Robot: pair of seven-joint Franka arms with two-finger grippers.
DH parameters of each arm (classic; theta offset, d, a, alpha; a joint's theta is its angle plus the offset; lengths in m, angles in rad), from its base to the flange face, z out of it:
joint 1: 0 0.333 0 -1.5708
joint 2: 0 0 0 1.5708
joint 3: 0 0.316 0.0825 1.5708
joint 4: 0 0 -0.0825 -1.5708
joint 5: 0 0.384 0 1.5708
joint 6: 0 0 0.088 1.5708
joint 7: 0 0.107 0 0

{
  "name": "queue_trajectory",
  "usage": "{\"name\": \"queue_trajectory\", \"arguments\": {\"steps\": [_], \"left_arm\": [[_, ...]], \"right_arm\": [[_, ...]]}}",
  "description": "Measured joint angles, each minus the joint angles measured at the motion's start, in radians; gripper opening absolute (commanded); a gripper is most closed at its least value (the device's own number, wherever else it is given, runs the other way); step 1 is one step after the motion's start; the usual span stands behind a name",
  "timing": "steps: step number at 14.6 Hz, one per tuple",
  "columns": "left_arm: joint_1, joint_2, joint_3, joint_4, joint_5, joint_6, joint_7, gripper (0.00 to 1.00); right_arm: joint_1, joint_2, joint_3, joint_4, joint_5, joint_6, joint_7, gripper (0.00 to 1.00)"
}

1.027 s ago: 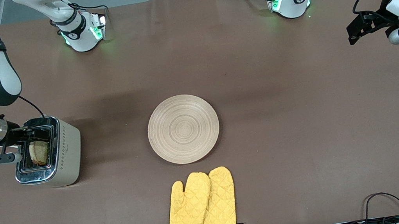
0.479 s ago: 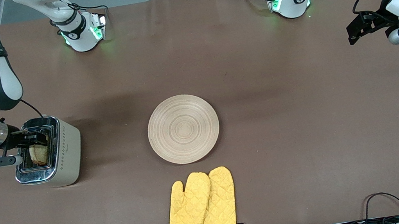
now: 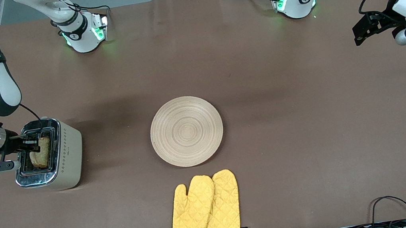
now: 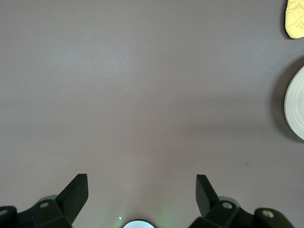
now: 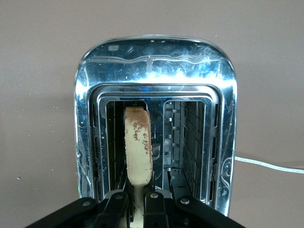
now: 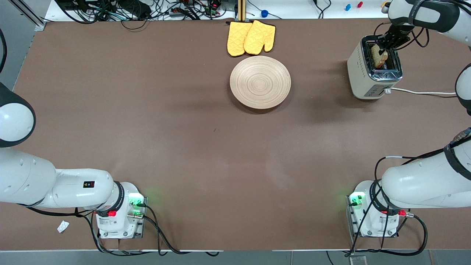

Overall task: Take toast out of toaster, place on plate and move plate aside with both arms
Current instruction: 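Reach the right gripper down into the toaster slot and grasp the toast, then lift the toast out of the toaster with the right gripper toward the plate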

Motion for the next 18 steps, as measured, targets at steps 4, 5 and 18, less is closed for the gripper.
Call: {"name": "queue_trajectory", "arguments": {"steps": [4,5,18], "left_arm": [[0.001,0.000,0.000,0.000,0.000,0.000,0.000,1.00],[0.001,0.000,0.000,0.000,0.000,0.000,0.000,1.00],[0.002,0.001,0.001,0.000,0.000,0.000,0.000,1.00]], "right_arm": [[0.000,0.000,0.001,0.020,0.000,-0.037,0.000,0.01],[0.001,0.000,0.003,0.040,0.000,-0.066,0.000,0.01],[0.291,-0.015,0.020,0.448,0.005,-0.569,0.297,0.02]]}}
